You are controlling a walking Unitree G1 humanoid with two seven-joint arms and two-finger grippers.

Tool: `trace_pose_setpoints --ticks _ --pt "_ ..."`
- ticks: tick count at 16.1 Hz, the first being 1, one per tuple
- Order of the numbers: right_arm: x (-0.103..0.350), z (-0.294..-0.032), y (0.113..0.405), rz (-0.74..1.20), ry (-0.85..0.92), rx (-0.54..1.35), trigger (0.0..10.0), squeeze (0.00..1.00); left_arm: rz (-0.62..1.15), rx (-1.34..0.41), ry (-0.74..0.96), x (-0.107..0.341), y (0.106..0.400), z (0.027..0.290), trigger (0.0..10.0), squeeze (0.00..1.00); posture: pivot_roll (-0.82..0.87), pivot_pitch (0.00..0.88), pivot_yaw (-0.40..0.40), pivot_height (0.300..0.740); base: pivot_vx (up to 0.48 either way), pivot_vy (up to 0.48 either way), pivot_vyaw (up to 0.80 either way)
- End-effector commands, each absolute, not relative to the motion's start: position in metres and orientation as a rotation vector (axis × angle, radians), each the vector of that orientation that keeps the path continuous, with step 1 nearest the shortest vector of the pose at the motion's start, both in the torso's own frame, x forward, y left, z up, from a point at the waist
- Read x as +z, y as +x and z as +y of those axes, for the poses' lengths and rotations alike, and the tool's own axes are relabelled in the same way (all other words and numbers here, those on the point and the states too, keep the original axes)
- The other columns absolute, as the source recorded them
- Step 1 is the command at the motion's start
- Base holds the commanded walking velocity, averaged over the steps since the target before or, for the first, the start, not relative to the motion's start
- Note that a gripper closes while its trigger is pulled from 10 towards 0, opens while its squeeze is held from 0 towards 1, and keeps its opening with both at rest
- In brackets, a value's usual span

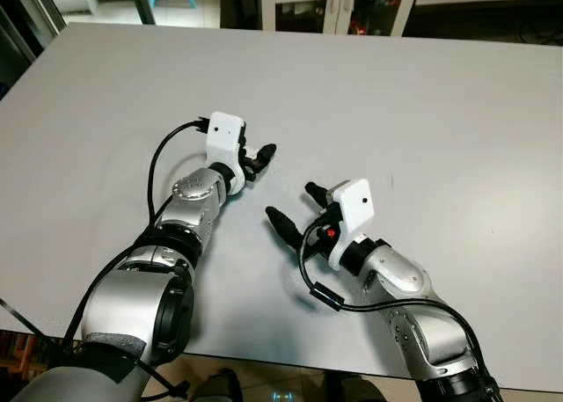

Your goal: Picking trash to rubbish bin

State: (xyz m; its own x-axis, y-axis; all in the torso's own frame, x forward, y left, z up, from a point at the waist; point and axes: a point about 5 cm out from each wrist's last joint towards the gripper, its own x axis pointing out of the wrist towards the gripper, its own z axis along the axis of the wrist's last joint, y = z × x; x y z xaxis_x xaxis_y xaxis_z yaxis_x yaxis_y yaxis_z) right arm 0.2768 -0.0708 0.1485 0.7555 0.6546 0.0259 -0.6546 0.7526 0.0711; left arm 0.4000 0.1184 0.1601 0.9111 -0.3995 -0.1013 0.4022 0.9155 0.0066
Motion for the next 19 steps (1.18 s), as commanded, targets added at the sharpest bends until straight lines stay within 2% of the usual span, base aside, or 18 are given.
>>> trace_pose_setpoints --ticks 1,4,5,6,19 --pt "0.147 -0.07 0.272 0.017 0.093 0.718 10.0 0.0 0.123 -0.438 0.097 0.158 0.4 0.114 10.0 0.0 -0.15 0.235 0.044 0.74 0.0 0.0 0.0" --pt "0.148 -0.069 0.272 0.018 0.098 0.715 10.0 0.0 0.145 -0.461 0.161 0.152 0.397 0.108 10.0 0.0 -0.15 0.235 0.048 0.74 0.0 0.0 0.0" --pt "0.148 -0.069 0.273 0.018 0.1 0.713 10.0 0.0 0.152 -0.47 0.181 0.151 0.397 0.106 3.1 0.0 -0.15 0.232 0.051 0.74 0.0 0.0 0.0" --pt "0.148 -0.07 0.273 0.017 0.102 0.711 10.0 0.0 0.151 -0.468 0.187 0.151 0.397 0.105 0.0 0.0 -0.15 0.23 0.051 0.74 0.0 0.0 0.0" --pt "0.147 -0.069 0.28 0.014 0.098 0.706 10.0 0.0 0.18 -0.429 0.19 0.133 0.39 0.108 0.0 0.0 -0.13 0.183 0.062 0.74 0.0 0.0 0.0"
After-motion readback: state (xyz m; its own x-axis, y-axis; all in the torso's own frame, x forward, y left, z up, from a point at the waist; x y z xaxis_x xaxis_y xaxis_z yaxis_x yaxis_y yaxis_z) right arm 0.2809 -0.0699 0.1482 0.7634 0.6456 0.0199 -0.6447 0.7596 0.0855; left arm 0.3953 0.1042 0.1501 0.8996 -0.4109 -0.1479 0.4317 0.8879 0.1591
